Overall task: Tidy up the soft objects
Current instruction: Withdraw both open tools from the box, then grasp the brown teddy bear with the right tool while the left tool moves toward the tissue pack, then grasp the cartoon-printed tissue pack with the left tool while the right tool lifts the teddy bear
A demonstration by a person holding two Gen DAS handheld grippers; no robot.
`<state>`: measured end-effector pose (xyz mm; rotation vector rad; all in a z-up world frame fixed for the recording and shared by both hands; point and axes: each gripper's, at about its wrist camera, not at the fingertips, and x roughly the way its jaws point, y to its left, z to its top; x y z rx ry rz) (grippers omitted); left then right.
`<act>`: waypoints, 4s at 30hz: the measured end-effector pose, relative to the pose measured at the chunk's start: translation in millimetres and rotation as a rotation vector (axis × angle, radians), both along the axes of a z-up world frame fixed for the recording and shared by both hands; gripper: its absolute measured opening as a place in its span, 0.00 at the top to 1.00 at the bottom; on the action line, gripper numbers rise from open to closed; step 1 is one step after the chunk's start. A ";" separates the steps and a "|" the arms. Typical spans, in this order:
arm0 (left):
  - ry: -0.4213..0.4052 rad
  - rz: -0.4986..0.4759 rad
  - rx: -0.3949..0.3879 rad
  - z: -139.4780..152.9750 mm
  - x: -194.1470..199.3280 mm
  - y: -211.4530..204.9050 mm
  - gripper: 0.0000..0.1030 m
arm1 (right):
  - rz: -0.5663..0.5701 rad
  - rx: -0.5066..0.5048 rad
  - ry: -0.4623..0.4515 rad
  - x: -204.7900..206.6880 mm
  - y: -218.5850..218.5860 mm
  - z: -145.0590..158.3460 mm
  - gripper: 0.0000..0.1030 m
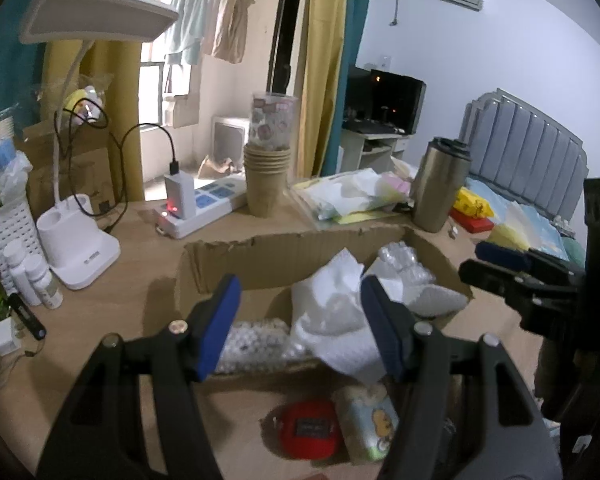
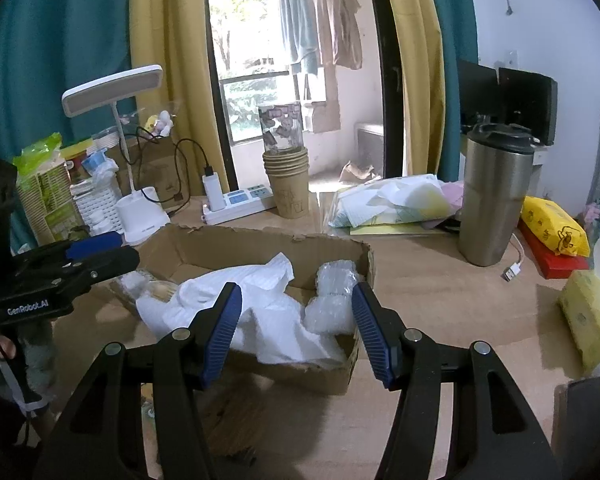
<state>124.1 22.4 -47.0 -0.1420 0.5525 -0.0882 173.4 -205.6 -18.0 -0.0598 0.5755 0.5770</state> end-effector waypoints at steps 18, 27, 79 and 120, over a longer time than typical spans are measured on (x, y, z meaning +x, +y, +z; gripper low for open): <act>0.017 0.010 -0.011 -12.1 -35.3 7.5 0.38 | 0.025 0.029 0.019 -28.4 3.5 0.2 0.41; 0.029 0.026 -0.005 -20.9 -44.2 16.0 0.38 | 0.186 -0.015 0.058 -49.4 52.1 -17.1 0.41; 0.053 -0.009 -0.068 -34.2 -51.1 28.2 0.38 | 0.080 -0.102 0.092 13.2 54.8 -8.0 0.55; 0.082 -0.142 0.004 -39.2 -50.3 -24.6 0.38 | 0.021 -0.022 0.166 -36.7 17.3 -49.5 0.47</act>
